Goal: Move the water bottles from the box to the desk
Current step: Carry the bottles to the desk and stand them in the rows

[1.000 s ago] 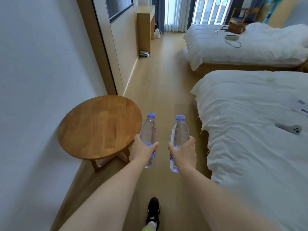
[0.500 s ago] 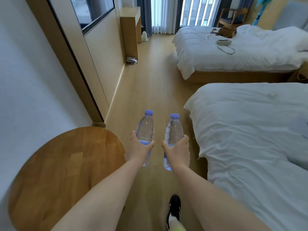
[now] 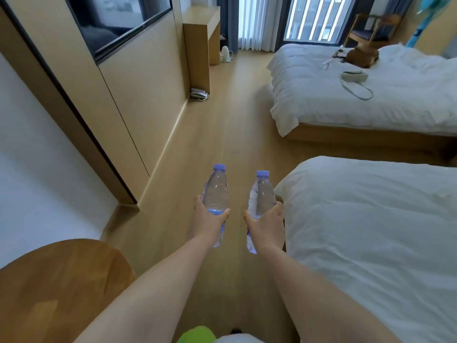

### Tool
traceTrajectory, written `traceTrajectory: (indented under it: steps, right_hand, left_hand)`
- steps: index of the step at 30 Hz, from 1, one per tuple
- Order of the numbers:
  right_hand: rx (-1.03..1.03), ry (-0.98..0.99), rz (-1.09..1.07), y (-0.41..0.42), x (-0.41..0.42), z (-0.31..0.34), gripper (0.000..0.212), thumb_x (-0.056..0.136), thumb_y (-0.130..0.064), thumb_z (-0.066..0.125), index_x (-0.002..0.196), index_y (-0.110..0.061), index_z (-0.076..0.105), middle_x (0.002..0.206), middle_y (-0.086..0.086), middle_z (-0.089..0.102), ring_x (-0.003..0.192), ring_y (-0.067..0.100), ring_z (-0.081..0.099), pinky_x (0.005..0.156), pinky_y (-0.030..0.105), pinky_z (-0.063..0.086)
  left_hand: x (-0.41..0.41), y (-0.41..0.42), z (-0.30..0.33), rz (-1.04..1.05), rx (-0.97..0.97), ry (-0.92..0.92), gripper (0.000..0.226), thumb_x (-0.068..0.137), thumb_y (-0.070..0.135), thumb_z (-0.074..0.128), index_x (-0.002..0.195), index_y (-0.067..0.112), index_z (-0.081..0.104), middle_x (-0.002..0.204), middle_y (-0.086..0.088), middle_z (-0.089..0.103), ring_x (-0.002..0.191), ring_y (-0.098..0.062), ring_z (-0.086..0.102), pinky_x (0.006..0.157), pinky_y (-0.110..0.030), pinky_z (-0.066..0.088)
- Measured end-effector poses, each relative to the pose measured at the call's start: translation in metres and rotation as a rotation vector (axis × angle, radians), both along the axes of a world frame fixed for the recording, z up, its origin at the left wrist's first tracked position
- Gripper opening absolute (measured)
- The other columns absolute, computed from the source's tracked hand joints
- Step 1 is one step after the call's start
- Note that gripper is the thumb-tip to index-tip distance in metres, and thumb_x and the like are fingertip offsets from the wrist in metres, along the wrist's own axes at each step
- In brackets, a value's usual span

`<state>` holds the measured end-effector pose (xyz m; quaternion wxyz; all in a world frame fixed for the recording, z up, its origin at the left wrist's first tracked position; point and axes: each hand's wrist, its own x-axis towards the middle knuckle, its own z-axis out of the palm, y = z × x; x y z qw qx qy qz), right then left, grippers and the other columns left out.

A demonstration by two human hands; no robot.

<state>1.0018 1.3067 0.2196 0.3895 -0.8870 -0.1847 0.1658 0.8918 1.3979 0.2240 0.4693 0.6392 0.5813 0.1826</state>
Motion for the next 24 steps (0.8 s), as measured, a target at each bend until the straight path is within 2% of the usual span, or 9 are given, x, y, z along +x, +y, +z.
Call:
traceTrajectory:
  steps: [5, 8, 15, 24]
  right_hand:
    - [-0.003, 0.006, 0.015, 0.067, 0.073, 0.005, 0.075, 0.081, -0.046, 0.069, 0.134, -0.011, 0.031, 0.121, 0.006, 0.053, 0.101, 0.024, 0.060, 0.075, 0.031, 0.049]
    - [-0.002, 0.002, 0.030, 0.114, 0.112, 0.001, 0.075, 0.081, -0.045, 0.070, 0.135, -0.013, 0.030, 0.121, 0.005, 0.053, 0.103, 0.023, 0.059, 0.079, 0.034, 0.053]
    - [-0.019, -0.034, 0.021, 0.259, 0.220, -0.010, 0.081, 0.080, -0.047, 0.070, 0.140, -0.012, 0.028, 0.134, 0.006, 0.047, 0.113, 0.025, 0.056, 0.089, 0.043, 0.051]
    - [-0.055, -0.045, -0.031, 0.431, 0.358, 0.003, 0.084, 0.078, -0.054, 0.069, 0.138, -0.011, 0.029, 0.131, 0.008, 0.049, 0.112, 0.028, 0.056, 0.087, 0.046, 0.052]
  left_hand:
    - [0.076, 0.062, 0.001, 0.014, -0.014, -0.020, 0.069, 0.070, 0.049, 0.073, 0.124, 0.033, 0.033, 0.106, 0.007, 0.062, 0.081, -0.020, 0.065, 0.076, -0.043, 0.056]
    - [0.118, 0.107, -0.004, -0.009, -0.025, -0.004, 0.072, 0.070, 0.050, 0.073, 0.127, 0.031, 0.032, 0.111, 0.005, 0.062, 0.087, -0.024, 0.067, 0.077, -0.046, 0.056]
    - [0.229, 0.256, -0.013, -0.007, 0.030, 0.051, 0.074, 0.073, 0.050, 0.072, 0.131, 0.029, 0.032, 0.117, 0.007, 0.059, 0.091, -0.022, 0.064, 0.083, -0.039, 0.052]
    - [0.371, 0.429, 0.006, 0.012, 0.087, 0.087, 0.070, 0.071, 0.052, 0.073, 0.123, 0.025, 0.036, 0.118, 0.005, 0.058, 0.092, -0.026, 0.063, 0.081, -0.040, 0.052]
